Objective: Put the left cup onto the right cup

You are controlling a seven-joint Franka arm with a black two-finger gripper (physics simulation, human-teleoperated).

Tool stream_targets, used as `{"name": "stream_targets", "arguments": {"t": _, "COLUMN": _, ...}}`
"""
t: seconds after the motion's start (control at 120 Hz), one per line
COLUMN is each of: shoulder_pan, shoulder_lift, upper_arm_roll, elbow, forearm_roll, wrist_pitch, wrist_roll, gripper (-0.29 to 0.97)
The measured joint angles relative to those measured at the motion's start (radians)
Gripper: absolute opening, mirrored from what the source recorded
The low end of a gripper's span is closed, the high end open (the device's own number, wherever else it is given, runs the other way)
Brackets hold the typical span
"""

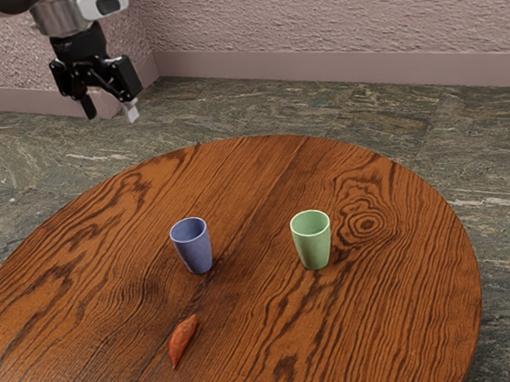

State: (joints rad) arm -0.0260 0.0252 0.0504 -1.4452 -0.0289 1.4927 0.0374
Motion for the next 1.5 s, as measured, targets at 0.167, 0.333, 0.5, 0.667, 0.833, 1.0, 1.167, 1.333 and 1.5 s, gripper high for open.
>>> {"name": "stream_targets", "arguments": {"t": 0.167, "shoulder_pan": 0.004, "shoulder_lift": -0.007, "upper_arm_roll": -0.001, "elbow": -0.014, "forearm_roll": 0.001, "wrist_pitch": 0.006, "wrist_roll": -0.003, "gripper": 0.66}}
{"name": "stream_targets", "arguments": {"t": 0.333, "shoulder_pan": 0.014, "shoulder_lift": 0.008, "upper_arm_roll": -0.001, "elbow": -0.055, "forearm_roll": 0.003, "wrist_pitch": 0.038, "wrist_roll": -0.006, "gripper": 0.66}}
{"name": "stream_targets", "arguments": {"t": 0.5, "shoulder_pan": 0.024, "shoulder_lift": 0.033, "upper_arm_roll": -0.001, "elbow": -0.107, "forearm_roll": 0.003, "wrist_pitch": 0.095, "wrist_roll": -0.004, "gripper": 0.65}}
{"name": "stream_targets", "arguments": {"t": 0.667, "shoulder_pan": 0.026, "shoulder_lift": 0.051, "upper_arm_roll": -0.001, "elbow": -0.173, "forearm_roll": 0.003, "wrist_pitch": 0.169, "wrist_roll": 0.006, "gripper": 0.65}}
{"name": "stream_targets", "arguments": {"t": 0.833, "shoulder_pan": 0.024, "shoulder_lift": 0.055, "upper_arm_roll": -0.001, "elbow": -0.230, "forearm_roll": 0.003, "wrist_pitch": 0.236, "wrist_roll": 0.017, "gripper": 0.65}}
{"name": "stream_targets", "arguments": {"t": 1.0, "shoulder_pan": 0.023, "shoulder_lift": 0.072, "upper_arm_roll": -0.001, "elbow": -0.288, "forearm_roll": 0.003, "wrist_pitch": 0.310, "wrist_roll": 0.032, "gripper": 0.65}}
{"name": "stream_targets", "arguments": {"t": 1.167, "shoulder_pan": 0.023, "shoulder_lift": 0.099, "upper_arm_roll": -0.001, "elbow": -0.321, "forearm_roll": 0.003, "wrist_pitch": 0.370, "wrist_roll": 0.044, "gripper": 0.65}}
{"name": "stream_targets", "arguments": {"t": 1.333, "shoulder_pan": 0.014, "shoulder_lift": 0.128, "upper_arm_roll": -0.002, "elbow": -0.336, "forearm_roll": 0.003, "wrist_pitch": 0.413, "wrist_roll": 0.053, "gripper": 0.65}}
{"name": "stream_targets", "arguments": {"t": 1.5, "shoulder_pan": -0.019, "shoulder_lift": 0.128, "upper_arm_roll": -0.002, "elbow": -0.356, "forearm_roll": 0.003, "wrist_pitch": 0.440, "wrist_roll": 0.061, "gripper": 0.65}}
